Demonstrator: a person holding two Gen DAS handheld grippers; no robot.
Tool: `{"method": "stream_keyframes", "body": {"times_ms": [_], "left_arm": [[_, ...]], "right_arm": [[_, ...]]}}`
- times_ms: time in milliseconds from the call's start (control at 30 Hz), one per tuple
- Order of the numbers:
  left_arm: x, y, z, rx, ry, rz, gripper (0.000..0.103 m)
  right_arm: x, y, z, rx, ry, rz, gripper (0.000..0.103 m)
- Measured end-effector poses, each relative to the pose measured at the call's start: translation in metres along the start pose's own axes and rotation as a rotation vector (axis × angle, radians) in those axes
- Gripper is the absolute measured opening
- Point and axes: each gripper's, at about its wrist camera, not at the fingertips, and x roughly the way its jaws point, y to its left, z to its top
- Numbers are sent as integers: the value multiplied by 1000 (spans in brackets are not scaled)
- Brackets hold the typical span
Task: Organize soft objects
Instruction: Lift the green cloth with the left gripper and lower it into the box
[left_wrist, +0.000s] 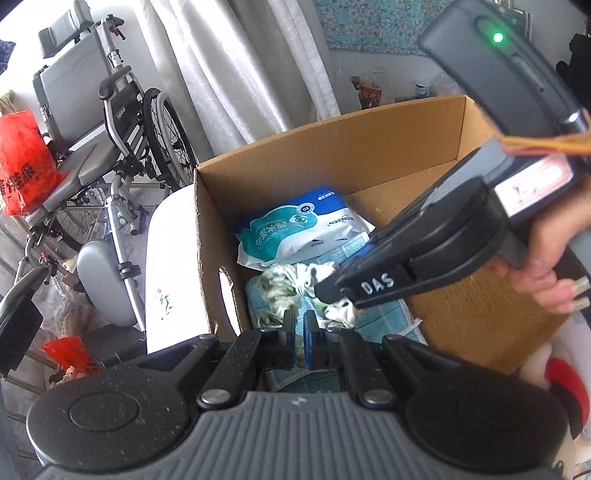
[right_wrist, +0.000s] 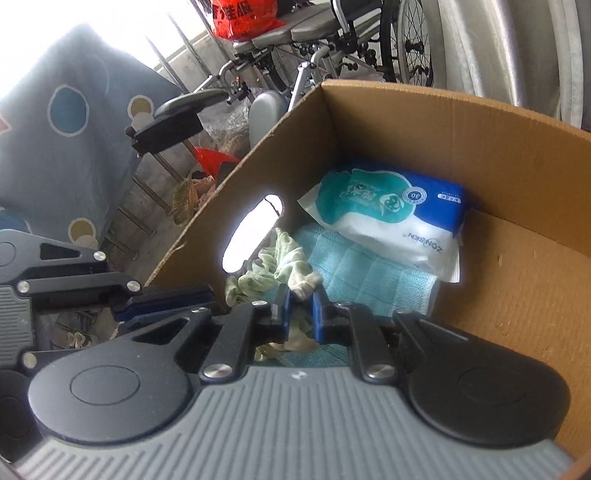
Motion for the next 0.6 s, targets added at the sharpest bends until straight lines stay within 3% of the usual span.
{"method": "stream_keyframes", "body": {"times_ms": [100, 200, 367, 467, 600], "left_arm": [[12, 5, 10, -11, 20, -17, 9], [27, 7, 19, -20, 89, -50, 10], [46, 10, 27, -48, 159, -62, 14], [54, 12, 30, -103, 204, -82, 16], [36, 8, 28, -109, 157, -44, 22]], "right_arm": [[27, -3, -3, -23, 76, -119, 13], [32, -14, -3, 49, 102, -107, 18], [23, -18, -4, -7, 52, -167, 48], [14, -27, -5, 17, 42, -159, 48], [-31, -22, -18, 5, -46, -165, 47]]}}
